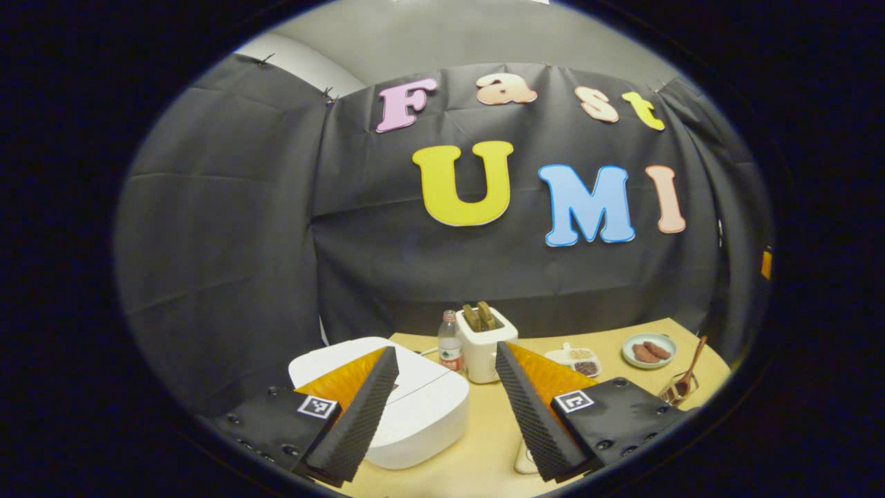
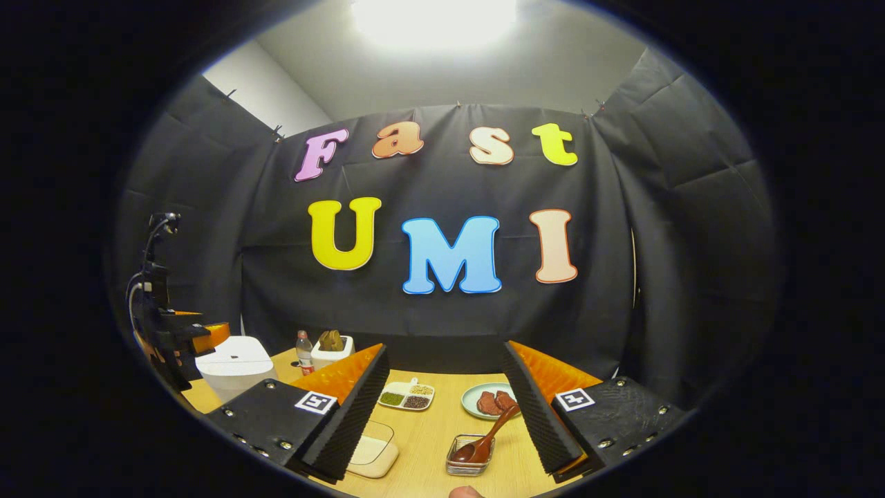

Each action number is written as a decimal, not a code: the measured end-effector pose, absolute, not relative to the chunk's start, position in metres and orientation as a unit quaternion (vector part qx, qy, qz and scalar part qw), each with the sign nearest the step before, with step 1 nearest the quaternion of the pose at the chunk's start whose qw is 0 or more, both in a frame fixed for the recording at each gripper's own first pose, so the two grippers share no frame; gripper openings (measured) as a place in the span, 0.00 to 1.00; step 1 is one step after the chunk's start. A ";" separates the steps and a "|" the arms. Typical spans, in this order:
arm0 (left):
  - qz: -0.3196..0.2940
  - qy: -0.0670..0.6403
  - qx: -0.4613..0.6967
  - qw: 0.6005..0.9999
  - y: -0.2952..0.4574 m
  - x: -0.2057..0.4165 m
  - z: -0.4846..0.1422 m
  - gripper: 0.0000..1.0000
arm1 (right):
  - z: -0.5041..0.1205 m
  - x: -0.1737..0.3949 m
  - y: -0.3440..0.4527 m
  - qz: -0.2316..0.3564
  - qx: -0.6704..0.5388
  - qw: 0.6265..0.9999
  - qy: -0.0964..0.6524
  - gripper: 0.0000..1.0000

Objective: Close the left gripper, press the button to open the rice cooker; take a wooden spoon from the chopstick holder with the right hand, scoop a spoonful of rice and pour it into the rice cooker, then put the wooden spoon back into the chopstick holder.

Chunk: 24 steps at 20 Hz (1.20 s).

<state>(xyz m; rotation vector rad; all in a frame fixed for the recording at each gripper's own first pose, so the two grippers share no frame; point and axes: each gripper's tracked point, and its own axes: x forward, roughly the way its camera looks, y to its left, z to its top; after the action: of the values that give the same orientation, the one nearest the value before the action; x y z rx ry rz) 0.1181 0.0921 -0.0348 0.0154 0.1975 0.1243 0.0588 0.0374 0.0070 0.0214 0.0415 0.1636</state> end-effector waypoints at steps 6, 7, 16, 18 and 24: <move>0.033 0.011 0.027 0.999 0.050 0.058 0.014 0.98 | -0.009 0.047 0.062 0.090 0.004 0.996 0.025 0.99; 0.026 0.007 0.028 0.999 0.045 0.054 0.016 0.98 | -0.011 0.045 0.064 0.093 0.006 0.995 0.029 0.99; -0.015 -0.022 0.012 1.000 0.017 0.030 0.016 0.95 | -0.005 0.032 0.080 0.100 0.003 0.995 0.012 0.99; -0.015 -0.034 0.014 0.999 0.018 0.028 0.023 0.98 | -0.004 0.031 0.080 0.096 0.011 0.995 0.010 0.99; -0.028 -0.033 0.016 0.999 0.014 0.032 0.016 0.98 | -0.012 0.032 0.074 0.076 0.020 0.997 0.018 0.99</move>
<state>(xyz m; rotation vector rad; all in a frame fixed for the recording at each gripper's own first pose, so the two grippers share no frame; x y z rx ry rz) 0.0317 0.0142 0.0165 0.0322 -0.0652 -0.0562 0.0319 0.0741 -0.0122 0.0394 0.0364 0.1523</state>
